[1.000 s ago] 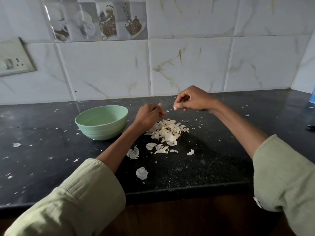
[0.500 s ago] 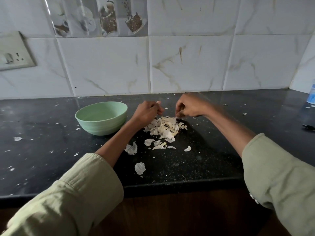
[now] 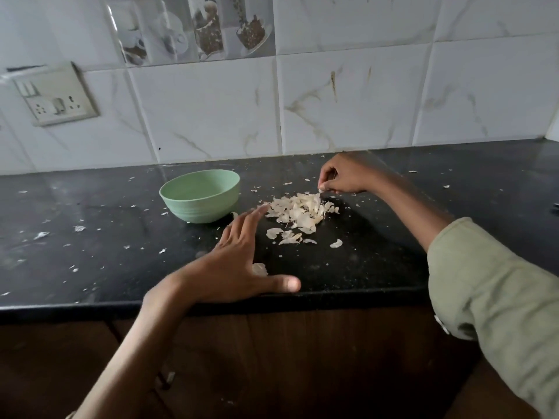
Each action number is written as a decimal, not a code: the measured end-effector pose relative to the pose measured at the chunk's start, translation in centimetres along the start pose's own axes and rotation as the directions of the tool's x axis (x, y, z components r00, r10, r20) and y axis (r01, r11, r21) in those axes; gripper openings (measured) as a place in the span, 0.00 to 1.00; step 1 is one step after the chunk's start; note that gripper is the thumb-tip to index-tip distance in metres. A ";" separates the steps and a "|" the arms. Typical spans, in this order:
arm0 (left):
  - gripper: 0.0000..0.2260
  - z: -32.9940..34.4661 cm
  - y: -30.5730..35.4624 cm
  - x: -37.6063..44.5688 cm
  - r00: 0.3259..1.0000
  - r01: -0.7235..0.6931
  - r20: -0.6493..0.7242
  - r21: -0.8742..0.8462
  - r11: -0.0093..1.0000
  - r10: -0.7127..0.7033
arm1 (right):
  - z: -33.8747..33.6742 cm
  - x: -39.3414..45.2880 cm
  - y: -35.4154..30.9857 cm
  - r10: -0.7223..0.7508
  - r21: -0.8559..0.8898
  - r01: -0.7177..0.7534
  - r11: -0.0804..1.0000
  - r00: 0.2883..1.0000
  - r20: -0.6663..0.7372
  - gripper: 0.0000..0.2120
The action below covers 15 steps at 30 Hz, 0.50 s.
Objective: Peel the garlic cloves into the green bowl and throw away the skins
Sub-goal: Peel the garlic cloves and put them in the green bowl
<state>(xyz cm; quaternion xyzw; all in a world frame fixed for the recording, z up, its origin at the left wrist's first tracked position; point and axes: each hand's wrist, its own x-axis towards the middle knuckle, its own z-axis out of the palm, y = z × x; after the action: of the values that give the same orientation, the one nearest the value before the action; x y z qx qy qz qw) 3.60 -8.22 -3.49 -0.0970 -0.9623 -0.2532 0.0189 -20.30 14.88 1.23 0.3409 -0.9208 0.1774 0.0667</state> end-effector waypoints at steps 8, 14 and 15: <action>0.57 1.5 0.0 8.5 0.991 -0.054 -0.120 0.023 0.998 0.057 | 1.3 0.8 0.1 -0.015 0.138 0.017 0.990 1.000 -0.015 0.02; 0.47 2.1 1.8 14.6 0.972 -0.109 -0.210 -0.004 0.994 0.105 | 1.1 1.4 0.4 0.012 0.215 -0.005 0.977 1.000 -0.029 0.02; 0.44 1.8 2.0 15.3 0.958 -0.117 -0.270 -0.064 0.991 0.095 | 1.0 1.6 0.6 0.020 0.229 -0.013 0.973 0.999 -0.030 0.02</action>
<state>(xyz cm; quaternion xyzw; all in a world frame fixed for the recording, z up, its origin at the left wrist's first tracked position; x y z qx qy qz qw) -10.94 -2.90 -2.75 -0.1141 -0.9337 -0.3006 0.1578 -21.94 13.98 0.52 0.3357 -0.8958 0.2884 0.0401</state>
